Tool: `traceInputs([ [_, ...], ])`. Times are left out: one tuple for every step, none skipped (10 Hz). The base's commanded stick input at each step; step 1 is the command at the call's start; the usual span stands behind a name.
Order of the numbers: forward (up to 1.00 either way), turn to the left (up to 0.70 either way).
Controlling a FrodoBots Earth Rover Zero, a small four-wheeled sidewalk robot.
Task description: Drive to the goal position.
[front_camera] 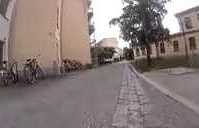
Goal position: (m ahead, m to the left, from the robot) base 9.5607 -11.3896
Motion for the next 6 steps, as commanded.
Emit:
traceInputs([
  [0.6,-0.15],
  [0.6,-0.15],
  [0.6,-0.15],
  [0.6,-0.15],
  [0.6,-0.15],
  [0.6,-0.14],
])
